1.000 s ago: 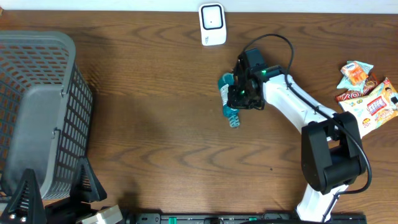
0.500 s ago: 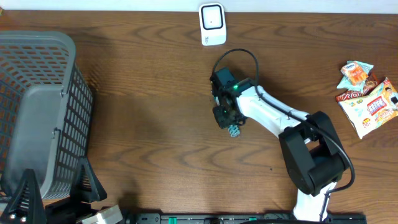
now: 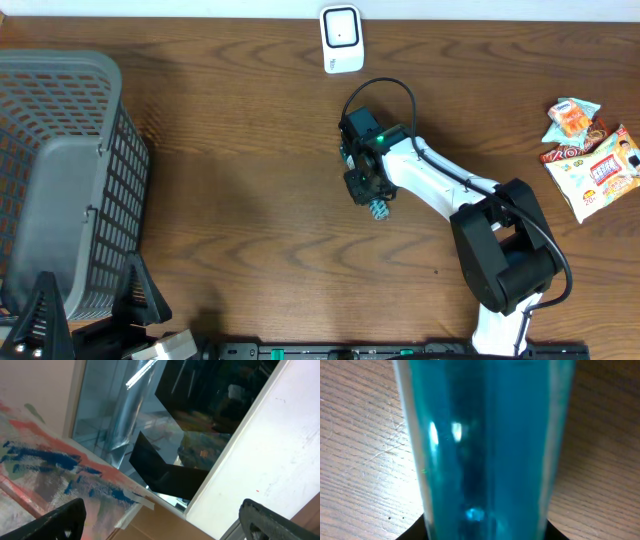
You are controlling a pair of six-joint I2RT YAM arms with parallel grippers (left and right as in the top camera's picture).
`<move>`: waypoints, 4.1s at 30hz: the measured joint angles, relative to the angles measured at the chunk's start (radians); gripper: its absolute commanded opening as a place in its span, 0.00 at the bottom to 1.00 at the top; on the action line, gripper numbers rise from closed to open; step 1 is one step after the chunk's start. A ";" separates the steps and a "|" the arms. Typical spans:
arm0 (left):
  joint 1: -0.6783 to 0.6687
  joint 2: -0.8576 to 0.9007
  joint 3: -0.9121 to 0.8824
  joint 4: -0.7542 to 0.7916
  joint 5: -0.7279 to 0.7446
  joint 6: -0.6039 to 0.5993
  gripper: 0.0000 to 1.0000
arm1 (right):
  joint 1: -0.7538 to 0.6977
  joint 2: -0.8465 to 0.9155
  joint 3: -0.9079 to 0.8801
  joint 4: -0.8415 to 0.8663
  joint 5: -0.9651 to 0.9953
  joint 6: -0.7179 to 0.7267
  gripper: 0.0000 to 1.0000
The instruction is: Scan the item barcode
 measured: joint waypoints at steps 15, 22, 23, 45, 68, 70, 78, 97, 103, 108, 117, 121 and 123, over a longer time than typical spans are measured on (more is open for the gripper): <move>0.000 0.000 -0.003 -0.011 0.000 0.000 0.98 | -0.070 -0.027 0.067 -0.138 -0.450 -0.222 0.01; 0.003 0.000 -0.047 -0.010 0.001 0.000 0.98 | -0.112 -0.075 0.068 -0.235 -0.674 -0.439 0.01; 0.005 0.000 -0.051 -0.008 0.003 0.000 0.98 | -0.115 -0.076 0.069 -0.234 -0.678 -0.455 0.01; 0.079 -0.013 -0.060 -0.011 0.053 0.000 0.98 | -0.028 -0.089 0.071 -0.030 -0.396 -0.139 0.01; 0.079 -0.019 -0.061 -0.025 0.053 0.000 0.98 | -0.172 -0.412 0.071 -0.034 -0.473 0.129 0.01; 0.079 -0.019 -0.061 -0.027 0.053 0.000 0.97 | -0.173 -0.467 0.071 -0.031 -0.489 0.135 0.01; 0.079 -0.019 -0.061 -0.029 0.053 0.000 0.98 | -0.173 -0.511 0.071 -0.055 -0.483 0.140 0.01; 0.079 -0.019 -0.061 -0.144 0.053 0.000 0.98 | -0.128 -0.503 0.034 -0.047 -0.145 0.150 0.02; 0.079 -0.019 -0.061 -0.145 0.053 0.000 0.98 | -0.076 -0.417 0.008 -0.033 -0.009 0.161 0.01; 0.079 -0.019 -0.061 -0.154 0.053 0.000 0.97 | -0.053 -0.358 0.007 -0.031 0.064 0.162 0.01; 0.079 -0.019 -0.061 -0.161 0.053 0.000 0.98 | -0.048 -0.278 0.006 -0.024 0.099 0.161 0.24; 0.079 -0.019 -0.061 -0.161 0.053 0.000 0.98 | -0.048 -0.278 0.006 -0.022 0.102 0.169 0.52; 0.079 -0.019 -0.061 -0.161 0.053 0.000 0.98 | -0.048 -0.278 0.006 -0.021 0.105 0.170 0.68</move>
